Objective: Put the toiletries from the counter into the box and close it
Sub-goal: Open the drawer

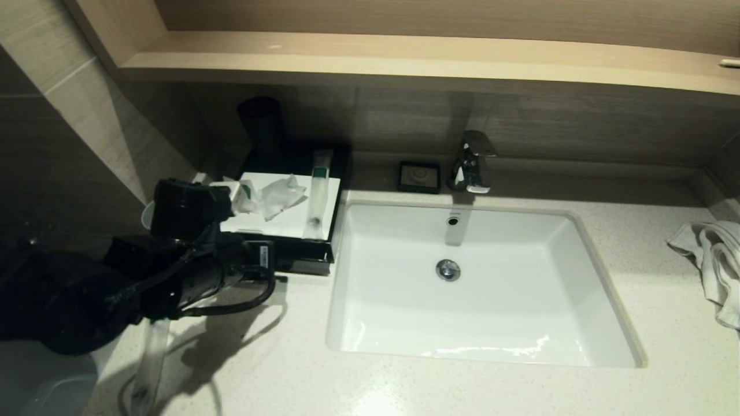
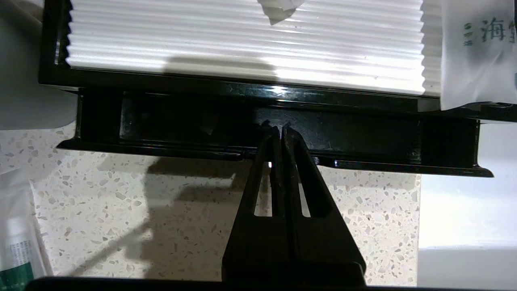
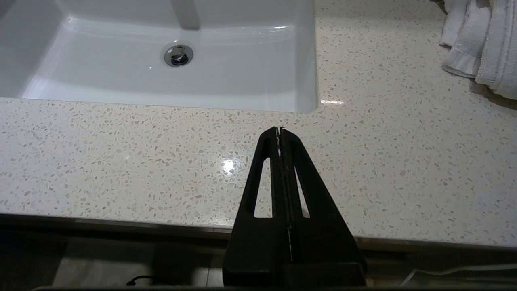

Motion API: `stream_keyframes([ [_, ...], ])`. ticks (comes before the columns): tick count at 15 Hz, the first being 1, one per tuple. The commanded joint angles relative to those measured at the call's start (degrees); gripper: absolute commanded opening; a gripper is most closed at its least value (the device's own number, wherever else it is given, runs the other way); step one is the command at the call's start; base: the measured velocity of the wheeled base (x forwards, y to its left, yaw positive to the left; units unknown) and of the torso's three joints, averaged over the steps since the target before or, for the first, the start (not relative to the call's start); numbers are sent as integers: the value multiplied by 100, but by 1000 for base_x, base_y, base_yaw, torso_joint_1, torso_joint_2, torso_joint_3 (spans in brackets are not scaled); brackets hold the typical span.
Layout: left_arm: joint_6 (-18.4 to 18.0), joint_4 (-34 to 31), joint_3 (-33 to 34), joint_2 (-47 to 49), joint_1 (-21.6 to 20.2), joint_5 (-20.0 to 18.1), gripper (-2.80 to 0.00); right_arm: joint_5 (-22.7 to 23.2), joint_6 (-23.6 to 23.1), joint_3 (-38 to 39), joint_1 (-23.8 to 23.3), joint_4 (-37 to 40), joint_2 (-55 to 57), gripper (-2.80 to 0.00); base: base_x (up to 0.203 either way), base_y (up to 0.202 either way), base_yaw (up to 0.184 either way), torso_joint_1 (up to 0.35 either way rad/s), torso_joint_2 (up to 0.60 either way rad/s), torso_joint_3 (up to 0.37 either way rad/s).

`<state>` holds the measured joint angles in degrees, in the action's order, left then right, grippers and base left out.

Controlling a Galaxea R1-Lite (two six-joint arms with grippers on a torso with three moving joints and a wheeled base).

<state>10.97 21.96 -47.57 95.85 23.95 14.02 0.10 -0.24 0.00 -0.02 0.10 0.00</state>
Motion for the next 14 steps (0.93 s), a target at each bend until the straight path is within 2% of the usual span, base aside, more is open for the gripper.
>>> stream_keyframes([
  [1, 19, 19, 2, 90, 13, 13, -280, 8, -2, 0, 2, -1, 0, -280, 0, 0, 0, 0, 0, 0],
  [14, 98, 248, -7, 391, 48, 22, -280, 3, -2, 0, -1, -1, 0, -280, 0, 0, 0, 0, 0, 0],
])
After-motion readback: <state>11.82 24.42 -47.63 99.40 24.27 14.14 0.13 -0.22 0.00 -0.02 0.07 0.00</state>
